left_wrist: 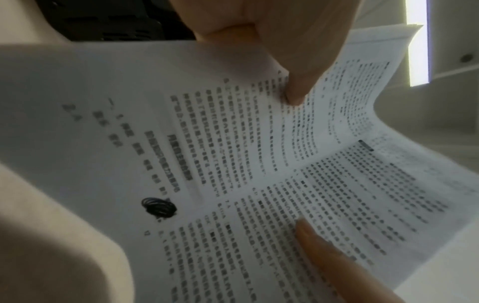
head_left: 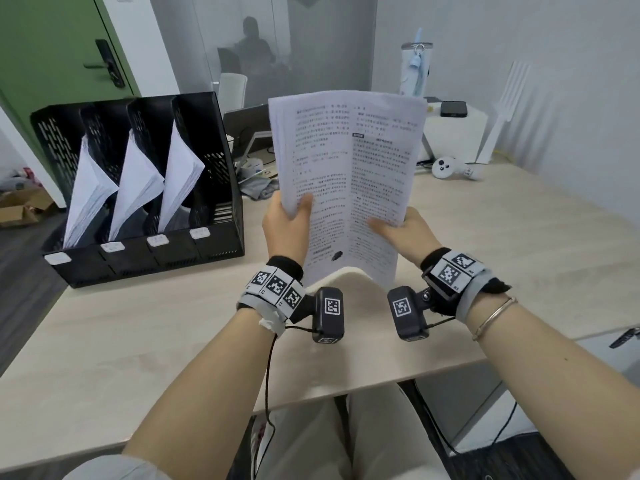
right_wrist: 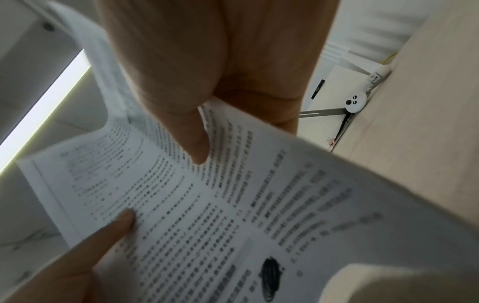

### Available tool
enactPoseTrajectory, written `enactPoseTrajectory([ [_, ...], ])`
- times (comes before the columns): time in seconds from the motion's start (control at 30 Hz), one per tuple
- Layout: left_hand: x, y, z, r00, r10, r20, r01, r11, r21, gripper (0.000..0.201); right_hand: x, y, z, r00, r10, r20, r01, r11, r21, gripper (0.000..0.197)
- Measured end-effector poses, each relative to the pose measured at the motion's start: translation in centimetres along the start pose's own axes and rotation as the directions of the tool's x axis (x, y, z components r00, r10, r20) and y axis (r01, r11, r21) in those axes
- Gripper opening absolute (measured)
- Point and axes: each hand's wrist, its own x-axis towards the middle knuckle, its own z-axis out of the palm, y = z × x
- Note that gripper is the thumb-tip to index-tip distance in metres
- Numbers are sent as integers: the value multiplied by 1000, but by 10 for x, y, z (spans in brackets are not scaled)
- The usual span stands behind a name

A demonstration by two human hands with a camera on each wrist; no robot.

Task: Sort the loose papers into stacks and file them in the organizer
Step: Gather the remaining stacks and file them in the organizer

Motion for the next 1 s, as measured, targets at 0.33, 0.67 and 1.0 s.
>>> enactPoseTrajectory([
  [0.33,2,-18,0,993,-78,88,75,996,41,31,3,11,0,997,29,75,-27,999,-25,26],
  [0.67,4,7,-23,960,-107,259,111,994,1,14,26,9,-23,988,56,-142,-46,996,77,16],
  [1.0,-8,36,-40,864,-194,464,78,963,256,27,41,-11,-16,998,7,-59,-5,1000,21,27],
])
